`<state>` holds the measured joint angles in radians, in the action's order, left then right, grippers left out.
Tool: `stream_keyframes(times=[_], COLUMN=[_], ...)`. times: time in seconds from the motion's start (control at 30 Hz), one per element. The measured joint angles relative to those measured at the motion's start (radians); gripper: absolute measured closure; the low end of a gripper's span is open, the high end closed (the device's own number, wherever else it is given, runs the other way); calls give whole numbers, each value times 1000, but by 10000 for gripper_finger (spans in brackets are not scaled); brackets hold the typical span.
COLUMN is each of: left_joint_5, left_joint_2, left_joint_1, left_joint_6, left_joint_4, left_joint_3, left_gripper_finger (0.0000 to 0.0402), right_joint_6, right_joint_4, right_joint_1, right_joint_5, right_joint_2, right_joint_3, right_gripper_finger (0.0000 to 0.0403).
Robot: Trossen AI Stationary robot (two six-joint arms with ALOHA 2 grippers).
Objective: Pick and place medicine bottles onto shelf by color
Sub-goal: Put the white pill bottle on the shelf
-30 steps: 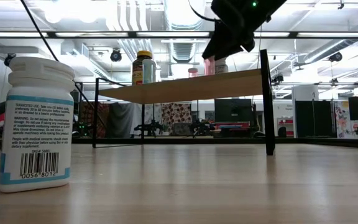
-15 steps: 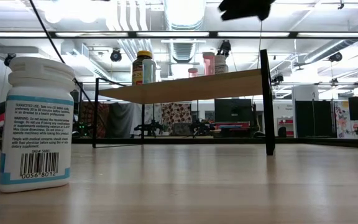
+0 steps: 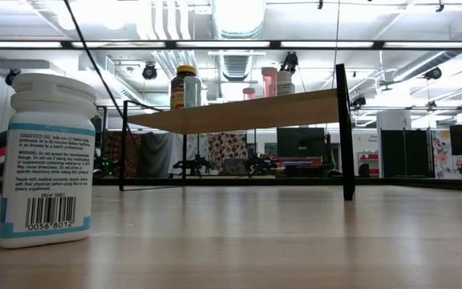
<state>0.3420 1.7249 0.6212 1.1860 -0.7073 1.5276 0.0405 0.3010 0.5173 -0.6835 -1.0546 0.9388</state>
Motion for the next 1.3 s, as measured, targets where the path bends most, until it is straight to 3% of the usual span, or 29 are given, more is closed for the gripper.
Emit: stream_keyframes(times=[0.1,0.3,0.5,0.67,0.83,1.03,1.3], left_joint_5=[-179,-392,-342,-279,-254,-280,-331], left_joint_2=[50,93,96,96,93,92,92], left_joint_1=[0,-8,-6,-5,4,64,74], left_joint_6=[87,336,333,203,188,-148,-341], left_joint_4=[-92,-170,-199,-324,-323,-309,-347], left_joint_3=[63,62,36,34,107,131,122], left_gripper_finger=[212,212,212,212,212,212,212], right_joint_6=[-2,-14,-40,-60,-51,-52,-54], right_joint_4=[-7,-44,-93,-101,-106,-105,-121], right_joint_1=[9,8,9,9,9,9,8], right_joint_5=[0,-1,1,1,1,1,1], right_joint_2=[-7,-8,-8,-8,-8,-13,-13], right_joint_3=[-1,-6,-4,-6,-5,-11,-11], right_gripper_finger=[214,214,215,215,216,216,216])
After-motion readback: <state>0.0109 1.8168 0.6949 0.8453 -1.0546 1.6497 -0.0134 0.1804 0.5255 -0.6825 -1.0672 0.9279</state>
